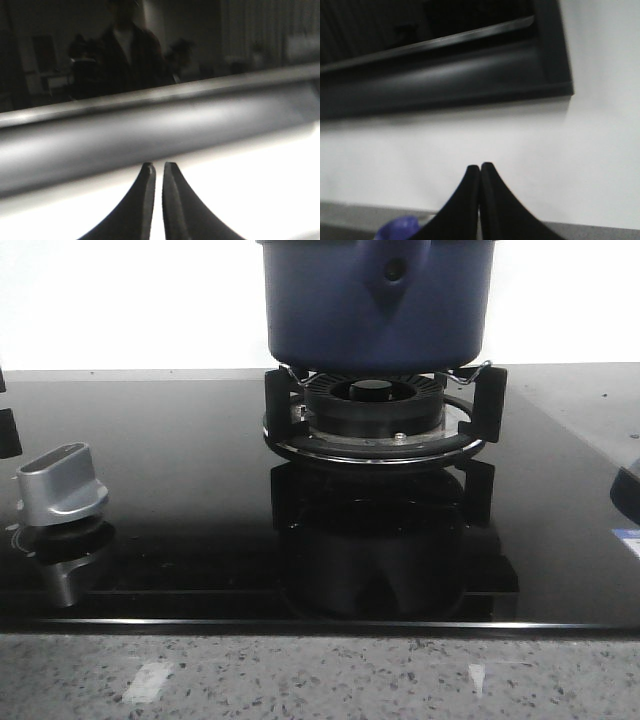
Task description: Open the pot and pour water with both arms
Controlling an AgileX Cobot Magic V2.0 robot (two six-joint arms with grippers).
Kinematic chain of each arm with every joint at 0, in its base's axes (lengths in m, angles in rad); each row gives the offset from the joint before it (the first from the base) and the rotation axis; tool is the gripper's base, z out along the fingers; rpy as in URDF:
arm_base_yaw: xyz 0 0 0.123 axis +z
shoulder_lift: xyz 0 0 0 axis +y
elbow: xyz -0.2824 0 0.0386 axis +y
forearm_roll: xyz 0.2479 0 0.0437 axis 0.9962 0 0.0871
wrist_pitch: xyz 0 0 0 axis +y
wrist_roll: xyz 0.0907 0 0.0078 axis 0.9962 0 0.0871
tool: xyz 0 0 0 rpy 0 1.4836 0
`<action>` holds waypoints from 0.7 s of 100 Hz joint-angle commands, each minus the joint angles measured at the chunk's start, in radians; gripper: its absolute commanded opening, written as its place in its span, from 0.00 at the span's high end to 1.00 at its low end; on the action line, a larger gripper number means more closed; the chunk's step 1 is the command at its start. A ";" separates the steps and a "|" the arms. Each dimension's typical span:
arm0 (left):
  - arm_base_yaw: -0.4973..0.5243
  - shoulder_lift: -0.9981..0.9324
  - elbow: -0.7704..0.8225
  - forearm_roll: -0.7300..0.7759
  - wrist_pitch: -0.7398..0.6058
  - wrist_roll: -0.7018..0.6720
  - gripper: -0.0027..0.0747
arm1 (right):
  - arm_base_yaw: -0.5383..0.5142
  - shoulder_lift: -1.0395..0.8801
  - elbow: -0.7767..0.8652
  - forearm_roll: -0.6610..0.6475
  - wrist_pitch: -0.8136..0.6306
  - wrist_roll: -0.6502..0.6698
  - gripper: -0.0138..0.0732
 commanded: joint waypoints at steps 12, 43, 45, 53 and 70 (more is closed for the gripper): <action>-0.100 -0.201 0.286 0.008 -0.161 0.004 0.99 | 0.152 -0.104 0.097 -0.226 -0.064 0.065 0.90; -0.098 -0.589 0.766 -0.126 -0.200 0.004 0.99 | 0.152 -0.383 0.467 -0.235 -0.108 0.087 0.90; -0.098 -0.613 0.781 -0.142 -0.198 0.004 0.99 | 0.152 -0.402 0.491 -0.235 -0.113 0.087 0.90; -0.098 -0.690 0.856 -0.202 -0.198 0.004 0.99 | 0.152 -0.468 0.566 -0.235 -0.133 0.087 0.90; -0.098 -0.790 0.928 -0.206 -0.196 0.004 0.99 | 0.152 -0.533 0.648 -0.235 -0.145 0.087 0.90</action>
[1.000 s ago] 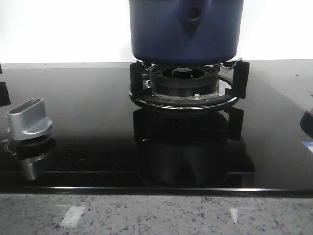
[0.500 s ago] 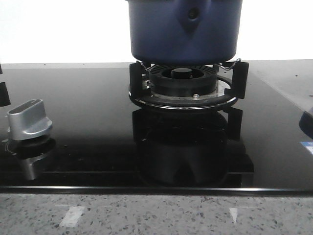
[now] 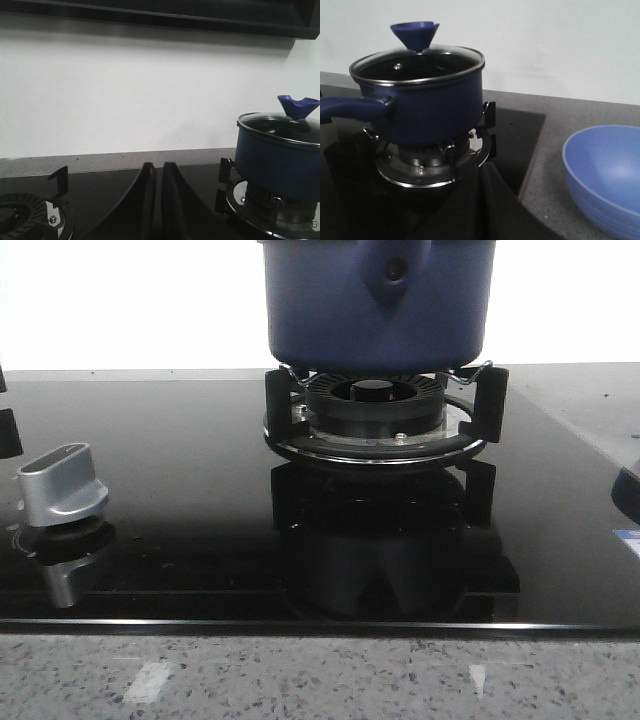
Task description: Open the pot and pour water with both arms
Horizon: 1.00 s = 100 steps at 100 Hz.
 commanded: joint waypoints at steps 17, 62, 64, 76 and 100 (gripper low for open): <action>-0.008 -0.032 0.018 -0.036 -0.015 -0.001 0.99 | 0.001 -0.014 0.025 0.021 -0.036 0.001 0.90; -0.008 -0.032 0.030 -0.036 -0.015 -0.001 0.99 | 0.001 -0.014 0.027 0.021 -0.036 0.001 0.90; -0.008 -0.032 0.030 -0.036 -0.015 -0.001 0.99 | 0.001 -0.014 0.027 0.021 -0.036 0.001 0.90; -0.008 -0.032 0.030 -0.036 -0.015 0.001 0.99 | 0.001 -0.014 0.027 0.021 -0.036 0.001 0.90; -0.004 -0.032 0.030 0.716 -0.147 -0.807 0.99 | 0.001 -0.014 0.027 0.021 -0.036 0.001 0.90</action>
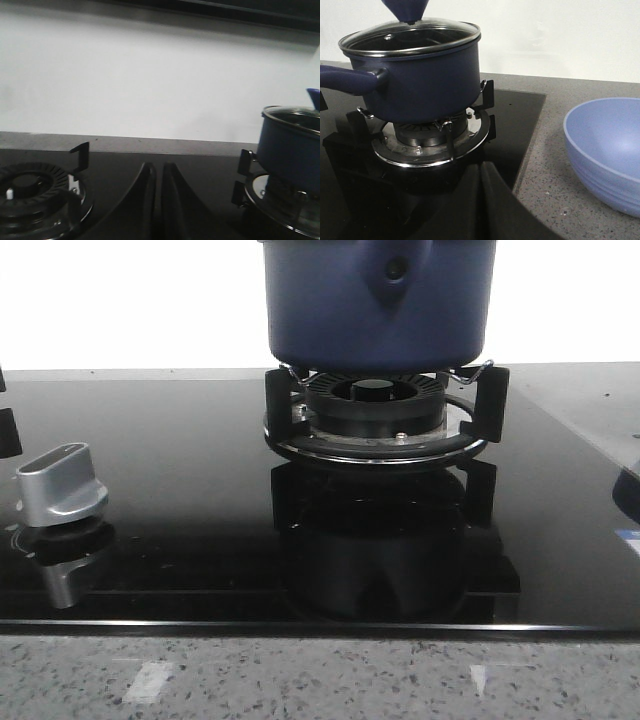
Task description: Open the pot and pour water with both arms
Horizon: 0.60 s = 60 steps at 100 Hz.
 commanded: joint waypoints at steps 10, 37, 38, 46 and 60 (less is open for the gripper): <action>-0.004 0.010 -0.012 0.910 -0.096 -0.942 0.99 | 0.001 0.006 -0.028 0.021 -0.034 -0.002 0.90; -0.004 -0.053 0.154 1.014 -0.154 -1.050 0.99 | 0.001 0.006 -0.028 0.021 -0.034 -0.002 0.90; -0.004 -0.056 0.158 1.016 -0.154 -1.050 0.99 | 0.001 0.006 -0.028 0.021 -0.034 -0.002 0.90; -0.004 -0.093 0.208 1.026 -0.157 -1.050 0.99 | 0.001 0.006 -0.028 0.021 -0.034 -0.002 0.90; -0.004 -0.168 0.283 1.026 -0.149 -1.050 0.99 | 0.001 0.006 -0.028 0.021 -0.034 -0.002 0.90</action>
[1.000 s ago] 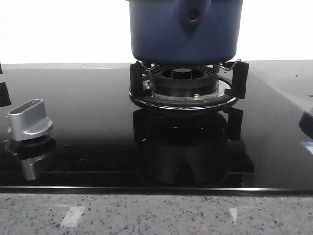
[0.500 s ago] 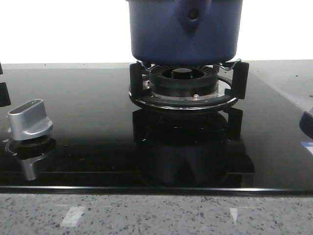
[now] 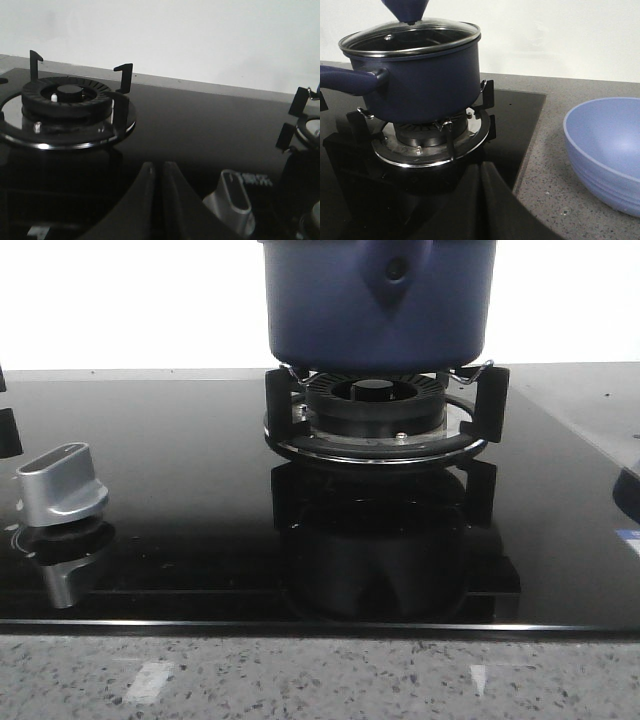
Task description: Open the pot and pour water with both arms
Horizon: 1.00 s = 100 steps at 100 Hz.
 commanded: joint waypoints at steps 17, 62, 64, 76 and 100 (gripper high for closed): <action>-0.004 -0.058 0.033 0.004 -0.019 -0.011 0.99 | 0.001 0.006 -0.026 0.021 -0.034 -0.004 0.90; -0.008 -0.058 0.031 0.004 0.008 -0.011 0.99 | 0.001 0.006 -0.022 0.021 -0.033 -0.004 0.90; -0.008 -0.058 0.031 0.004 0.008 -0.011 0.99 | 0.001 0.006 -0.022 0.021 -0.033 -0.004 0.90; -0.008 -0.058 0.031 0.004 0.008 -0.011 0.99 | 0.001 0.006 -0.022 0.021 -0.033 -0.004 0.90; -0.008 -0.058 0.031 0.004 0.008 -0.011 0.99 | 0.001 0.006 -0.022 0.021 -0.033 -0.004 0.90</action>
